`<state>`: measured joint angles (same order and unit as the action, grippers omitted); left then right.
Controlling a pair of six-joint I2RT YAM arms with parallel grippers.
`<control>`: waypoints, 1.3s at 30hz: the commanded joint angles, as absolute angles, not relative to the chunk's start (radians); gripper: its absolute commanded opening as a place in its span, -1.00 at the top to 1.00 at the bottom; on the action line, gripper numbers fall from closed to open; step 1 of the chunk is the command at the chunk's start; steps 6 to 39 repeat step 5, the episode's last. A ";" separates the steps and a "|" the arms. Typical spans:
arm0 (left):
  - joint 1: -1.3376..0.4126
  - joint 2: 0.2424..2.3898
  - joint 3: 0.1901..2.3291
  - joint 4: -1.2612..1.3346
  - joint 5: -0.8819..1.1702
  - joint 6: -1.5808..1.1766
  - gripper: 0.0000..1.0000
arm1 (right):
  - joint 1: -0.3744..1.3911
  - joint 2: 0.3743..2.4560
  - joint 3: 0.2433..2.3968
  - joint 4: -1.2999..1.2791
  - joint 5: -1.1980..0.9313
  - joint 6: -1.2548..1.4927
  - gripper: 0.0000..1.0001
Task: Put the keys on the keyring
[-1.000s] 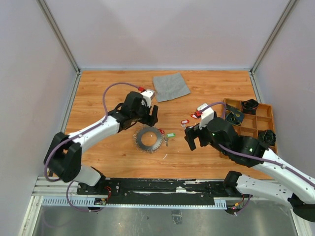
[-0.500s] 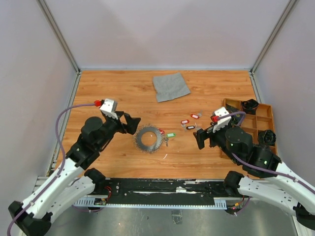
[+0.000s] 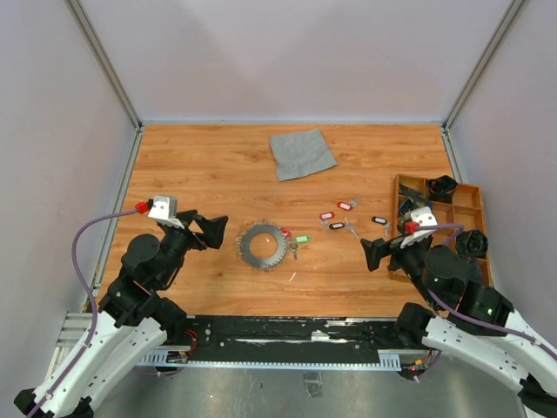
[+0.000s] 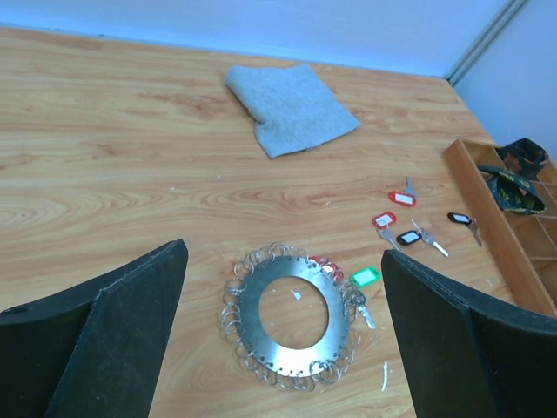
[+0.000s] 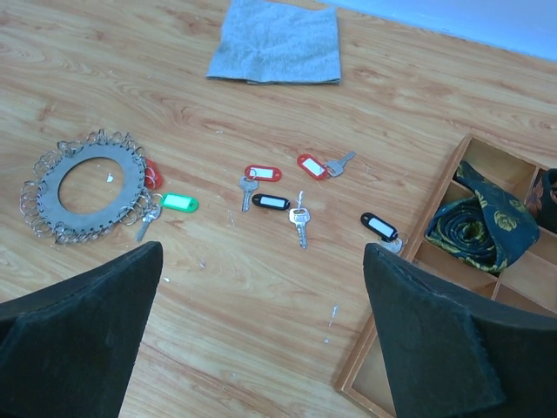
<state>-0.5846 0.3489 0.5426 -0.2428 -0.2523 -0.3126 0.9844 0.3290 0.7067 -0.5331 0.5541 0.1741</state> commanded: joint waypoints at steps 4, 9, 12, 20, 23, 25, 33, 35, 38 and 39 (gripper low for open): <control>-0.579 0.356 0.552 -0.276 -0.298 -0.336 -0.99 | 0.971 0.299 0.690 -0.566 0.617 0.198 -0.97; -0.580 0.358 0.550 -0.273 -0.300 -0.338 -0.99 | 0.971 0.307 0.694 -0.568 0.618 0.194 -0.97; -0.580 0.358 0.550 -0.273 -0.300 -0.338 -0.99 | 0.971 0.307 0.694 -0.568 0.618 0.194 -0.97; -0.580 0.358 0.550 -0.273 -0.300 -0.338 -0.99 | 0.971 0.307 0.694 -0.568 0.618 0.194 -0.97; -0.580 0.358 0.550 -0.273 -0.300 -0.338 -0.99 | 0.971 0.307 0.694 -0.568 0.618 0.194 -0.97; -0.580 0.358 0.550 -0.273 -0.300 -0.338 -0.99 | 0.971 0.307 0.694 -0.568 0.618 0.194 -0.97; -0.580 0.358 0.550 -0.273 -0.300 -0.338 -0.99 | 0.971 0.307 0.694 -0.568 0.618 0.194 -0.97; -0.580 0.358 0.550 -0.273 -0.300 -0.338 -0.99 | 0.971 0.307 0.694 -0.568 0.618 0.194 -0.97; -0.580 0.358 0.550 -0.273 -0.300 -0.338 -0.99 | 0.971 0.307 0.694 -0.568 0.618 0.194 -0.97; -0.580 0.358 0.550 -0.273 -0.300 -0.338 -0.99 | 0.971 0.307 0.694 -0.568 0.618 0.194 -0.97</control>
